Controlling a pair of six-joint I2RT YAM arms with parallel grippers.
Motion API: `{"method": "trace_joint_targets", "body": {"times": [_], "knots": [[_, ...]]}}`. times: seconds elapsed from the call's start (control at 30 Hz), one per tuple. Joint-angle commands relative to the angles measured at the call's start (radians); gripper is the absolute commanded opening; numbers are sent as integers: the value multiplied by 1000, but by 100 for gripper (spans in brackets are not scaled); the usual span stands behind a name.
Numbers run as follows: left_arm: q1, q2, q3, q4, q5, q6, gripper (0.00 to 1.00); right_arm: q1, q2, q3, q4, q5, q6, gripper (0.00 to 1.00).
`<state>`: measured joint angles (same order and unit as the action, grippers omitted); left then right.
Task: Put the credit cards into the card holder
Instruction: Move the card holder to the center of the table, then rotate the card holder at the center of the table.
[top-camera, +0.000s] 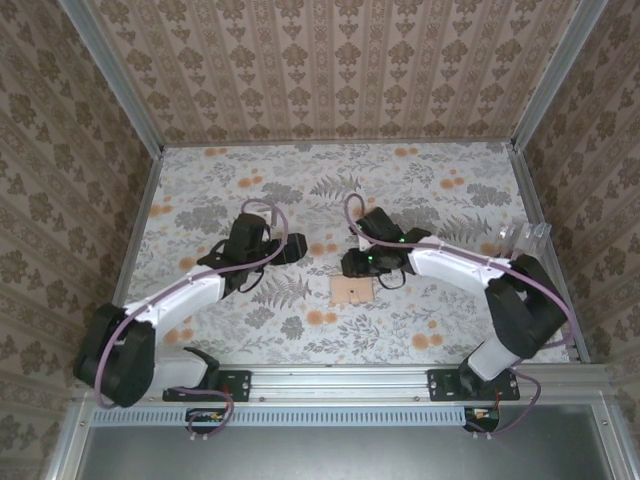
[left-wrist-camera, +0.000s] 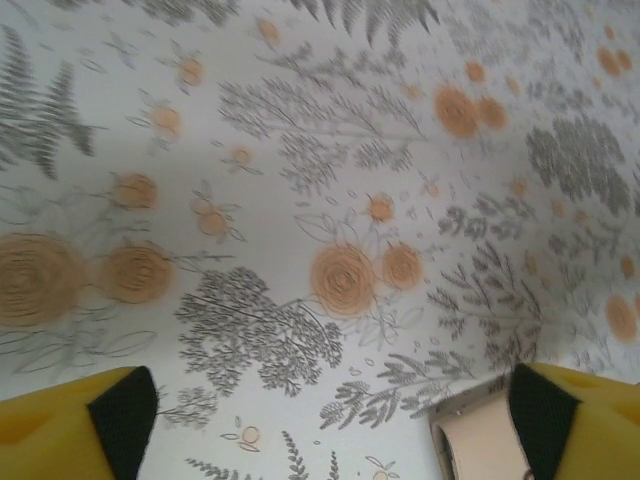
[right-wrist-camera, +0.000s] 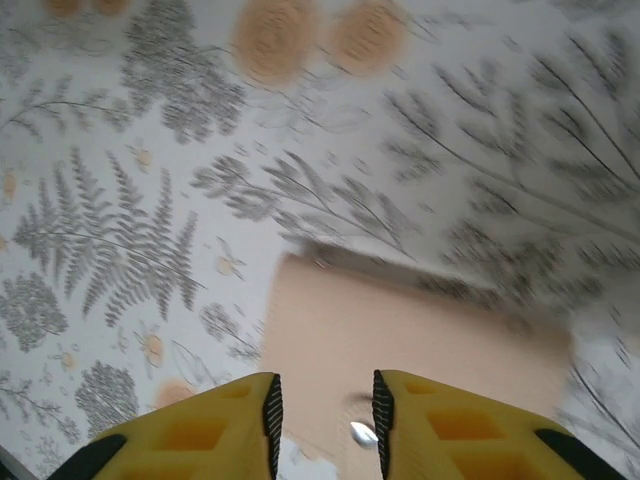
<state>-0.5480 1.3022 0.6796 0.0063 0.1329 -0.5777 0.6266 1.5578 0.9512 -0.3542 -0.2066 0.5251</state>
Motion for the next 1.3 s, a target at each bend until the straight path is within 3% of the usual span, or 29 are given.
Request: {"method": "trace_joint_targets", "body": {"times": [0.0,0.13,0.27,0.53,0.9,1.03,1.27], "knots": [[4,108,76,37,180,32,88,1,-48,-106,-31,48,103,30],[-13,262,185,24,324,72,83,1,-78,-174,-24,46,141,27],[-38,387,286,-17,392,106,80,1,-75,-207,33,15,168,27],[-87,543,386,-97,491,144,70,-6,9,-154,27,103,187,23],[-131,548,321,-80,504,94,63,-71,44,-100,60,109,164,25],[-153,536,317,-88,536,93,54,-89,51,-79,45,113,150,27],[-183,503,260,-9,558,30,50,-95,37,-89,76,107,161,29]]}}
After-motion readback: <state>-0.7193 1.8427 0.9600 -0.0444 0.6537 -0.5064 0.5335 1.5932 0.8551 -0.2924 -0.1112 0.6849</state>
